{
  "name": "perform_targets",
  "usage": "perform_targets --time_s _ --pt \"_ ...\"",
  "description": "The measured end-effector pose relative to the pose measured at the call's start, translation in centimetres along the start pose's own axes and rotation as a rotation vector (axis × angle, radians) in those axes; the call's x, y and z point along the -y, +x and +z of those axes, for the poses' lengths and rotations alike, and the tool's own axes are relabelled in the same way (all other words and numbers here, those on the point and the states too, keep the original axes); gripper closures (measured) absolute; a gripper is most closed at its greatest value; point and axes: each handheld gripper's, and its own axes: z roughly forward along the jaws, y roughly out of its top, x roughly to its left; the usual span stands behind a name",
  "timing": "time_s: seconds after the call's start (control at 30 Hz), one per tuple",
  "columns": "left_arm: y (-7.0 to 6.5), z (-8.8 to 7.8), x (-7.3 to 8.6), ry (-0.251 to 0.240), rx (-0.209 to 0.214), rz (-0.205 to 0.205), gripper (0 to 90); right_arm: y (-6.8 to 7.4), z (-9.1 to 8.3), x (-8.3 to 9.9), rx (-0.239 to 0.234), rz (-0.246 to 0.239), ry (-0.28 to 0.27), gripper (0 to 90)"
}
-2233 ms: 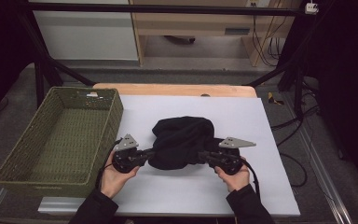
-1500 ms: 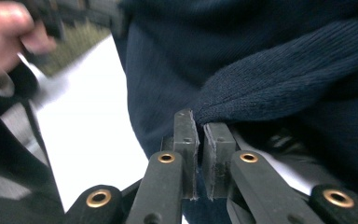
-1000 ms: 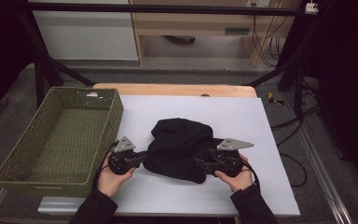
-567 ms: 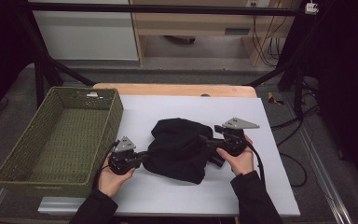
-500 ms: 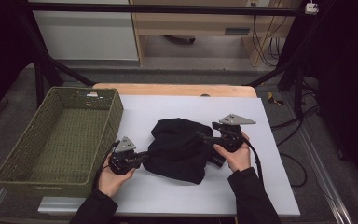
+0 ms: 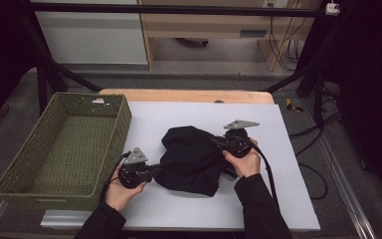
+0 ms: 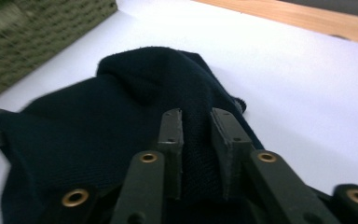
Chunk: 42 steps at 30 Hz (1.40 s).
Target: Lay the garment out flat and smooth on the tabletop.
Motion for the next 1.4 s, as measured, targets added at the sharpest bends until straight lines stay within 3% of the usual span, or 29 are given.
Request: perform_targets --time_s 0.13,0.3,0.4,0.53,0.67,0.77,0.93,1.0,1.03,1.1,1.33,1.4 --pt "-0.1 0.0 -0.2 -0.024 0.026 -0.022 62.6 0.1 -2.1 0.3 -0.019 0.018 -0.017 77.7" --pt "-0.3 -0.4 -0.6 -0.092 0.004 -0.005 31.0 0.1 -4.3 1.7 0.012 -0.039 -0.026 77.5" --pt "-0.1 -0.5 -0.7 -0.110 -0.005 -0.015 23.4 -0.5 -4.8 3.1 0.010 -0.053 -0.028 76.8" --pt "0.1 -0.1 -0.6 -0.103 -0.010 -0.026 22.2 -1.2 -4.9 4.9 0.000 -0.075 -0.027 74.4" --pt "0.1 0.8 -0.6 -0.100 0.037 -0.060 25.5 -1.8 -5.1 6.2 -0.011 -0.095 -0.015 74.7" --pt "0.0 1.7 -0.6 -0.067 0.070 -0.091 38.6 -1.9 -5.2 7.1 -0.008 -0.100 -0.008 75.7" --pt "-1.0 3.1 -0.4 0.000 0.059 -0.030 63.5 -2.1 -5.0 8.3 -0.012 -0.101 -0.008 74.8" --pt "-1.3 3.4 -0.2 0.025 0.061 -0.019 74.6 -2.1 -5.0 8.3 -0.008 -0.115 -0.020 66.3" --pt "-1.5 3.4 -0.2 0.037 0.062 -0.018 74.6 -2.1 -5.0 8.3 -0.008 -0.115 -0.020 66.3" --pt "-1.7 3.5 -0.1 0.063 0.074 -0.017 79.3 -1.9 -5.1 8.1 0.006 -0.121 -0.039 58.2" --pt "-3.5 3.3 -0.1 0.100 0.106 0.052 82.5 -0.3 -4.5 5.5 0.050 -0.129 -0.092 28.5" --pt "-4.0 3.3 -0.1 0.105 0.107 0.076 82.5 0.2 -4.0 4.5 0.048 -0.125 -0.102 25.3"
